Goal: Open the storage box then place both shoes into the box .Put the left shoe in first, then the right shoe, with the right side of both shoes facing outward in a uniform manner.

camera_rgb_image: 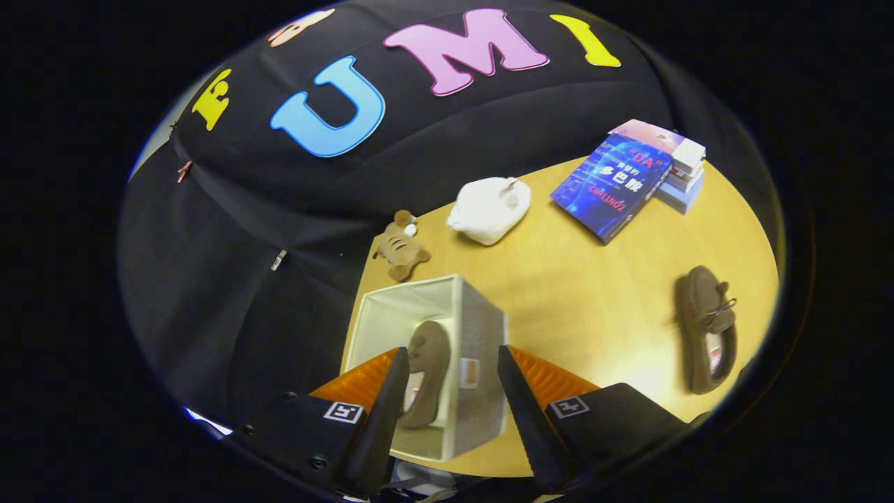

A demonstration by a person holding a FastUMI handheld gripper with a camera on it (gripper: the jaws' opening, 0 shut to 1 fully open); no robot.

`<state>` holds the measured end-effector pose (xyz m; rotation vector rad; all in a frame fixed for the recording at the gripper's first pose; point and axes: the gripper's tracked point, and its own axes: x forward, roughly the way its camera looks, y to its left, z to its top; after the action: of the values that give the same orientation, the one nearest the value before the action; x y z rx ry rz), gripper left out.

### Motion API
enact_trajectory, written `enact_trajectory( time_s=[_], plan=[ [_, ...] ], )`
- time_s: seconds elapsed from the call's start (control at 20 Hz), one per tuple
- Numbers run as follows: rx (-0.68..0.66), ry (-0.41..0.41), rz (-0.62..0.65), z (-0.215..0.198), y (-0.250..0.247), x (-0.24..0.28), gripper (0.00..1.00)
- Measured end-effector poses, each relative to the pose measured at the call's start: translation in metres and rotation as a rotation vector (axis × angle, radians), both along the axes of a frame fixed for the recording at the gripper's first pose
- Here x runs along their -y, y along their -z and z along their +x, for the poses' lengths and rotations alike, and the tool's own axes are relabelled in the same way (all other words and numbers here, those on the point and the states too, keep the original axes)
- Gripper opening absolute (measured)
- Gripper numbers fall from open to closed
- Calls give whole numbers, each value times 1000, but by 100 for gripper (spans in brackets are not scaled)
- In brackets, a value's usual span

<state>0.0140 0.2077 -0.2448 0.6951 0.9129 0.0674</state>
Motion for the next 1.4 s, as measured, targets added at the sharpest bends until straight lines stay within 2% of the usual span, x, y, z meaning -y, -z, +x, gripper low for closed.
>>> enact_trajectory(
  time_s=[0.15,0.25,0.4,0.55,0.7,0.9,1.1,1.15,1.2,1.25,1.4],
  plan=[
    [-76,37,-112,-29,29,92,80],
    [-173,52,-217,-55,67,154,81],
    [-346,66,-290,-101,123,216,81],
    [-459,73,-299,-132,166,246,80],
    [-507,57,-290,-141,192,255,80],
    [-536,31,-300,-141,213,256,71],
    [-566,-9,-266,-139,225,244,41],
    [-564,-16,-284,-138,225,248,18],
    [-563,-19,-293,-138,224,248,10],
    [-552,-24,-298,-138,223,248,5],
    [-516,14,-268,-130,213,247,5]
  ],
)
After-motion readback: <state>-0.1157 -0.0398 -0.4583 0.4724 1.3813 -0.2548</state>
